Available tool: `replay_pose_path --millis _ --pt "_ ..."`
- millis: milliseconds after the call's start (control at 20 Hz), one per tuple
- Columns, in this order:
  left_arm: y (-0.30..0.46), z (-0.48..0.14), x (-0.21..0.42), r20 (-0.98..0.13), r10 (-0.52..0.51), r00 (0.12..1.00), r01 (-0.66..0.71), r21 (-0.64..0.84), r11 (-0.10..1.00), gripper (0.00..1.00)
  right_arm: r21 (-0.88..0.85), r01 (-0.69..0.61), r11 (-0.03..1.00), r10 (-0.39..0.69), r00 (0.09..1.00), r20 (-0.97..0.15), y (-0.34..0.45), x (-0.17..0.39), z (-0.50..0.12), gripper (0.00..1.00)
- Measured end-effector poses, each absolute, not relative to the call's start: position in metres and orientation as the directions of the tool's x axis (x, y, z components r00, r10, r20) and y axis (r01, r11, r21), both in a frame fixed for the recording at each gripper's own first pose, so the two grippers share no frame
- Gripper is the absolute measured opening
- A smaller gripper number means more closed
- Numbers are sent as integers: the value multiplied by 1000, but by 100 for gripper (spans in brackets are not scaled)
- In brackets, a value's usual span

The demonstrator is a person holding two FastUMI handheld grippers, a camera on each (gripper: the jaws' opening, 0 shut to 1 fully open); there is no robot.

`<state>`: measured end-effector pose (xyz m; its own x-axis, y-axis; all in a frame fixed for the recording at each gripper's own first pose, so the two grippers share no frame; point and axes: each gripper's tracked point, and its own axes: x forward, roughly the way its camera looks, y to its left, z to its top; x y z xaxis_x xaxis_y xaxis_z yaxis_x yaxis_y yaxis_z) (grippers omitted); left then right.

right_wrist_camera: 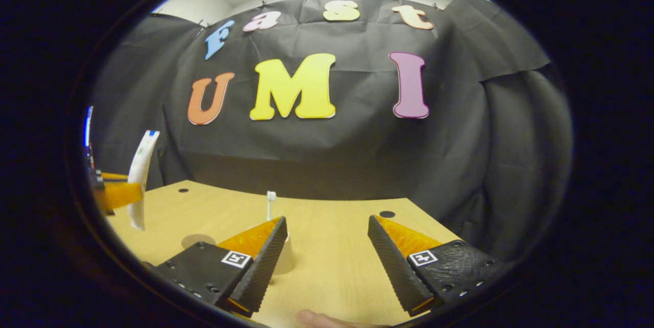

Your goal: Put the toothbrush and toothpaste on the desktop into the cup, then pick up the cup and place it on the coaster on the desktop.

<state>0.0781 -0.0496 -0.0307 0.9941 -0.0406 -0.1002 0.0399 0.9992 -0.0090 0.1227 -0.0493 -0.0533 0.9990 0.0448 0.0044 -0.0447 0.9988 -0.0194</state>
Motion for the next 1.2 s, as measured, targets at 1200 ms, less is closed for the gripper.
replay_pose_path --millis 1200 --pt "-159 -30 219 -90 -123 988 110 -144 984 42 -12 -9 1000 8 999 -44 -93 93 -108 95"
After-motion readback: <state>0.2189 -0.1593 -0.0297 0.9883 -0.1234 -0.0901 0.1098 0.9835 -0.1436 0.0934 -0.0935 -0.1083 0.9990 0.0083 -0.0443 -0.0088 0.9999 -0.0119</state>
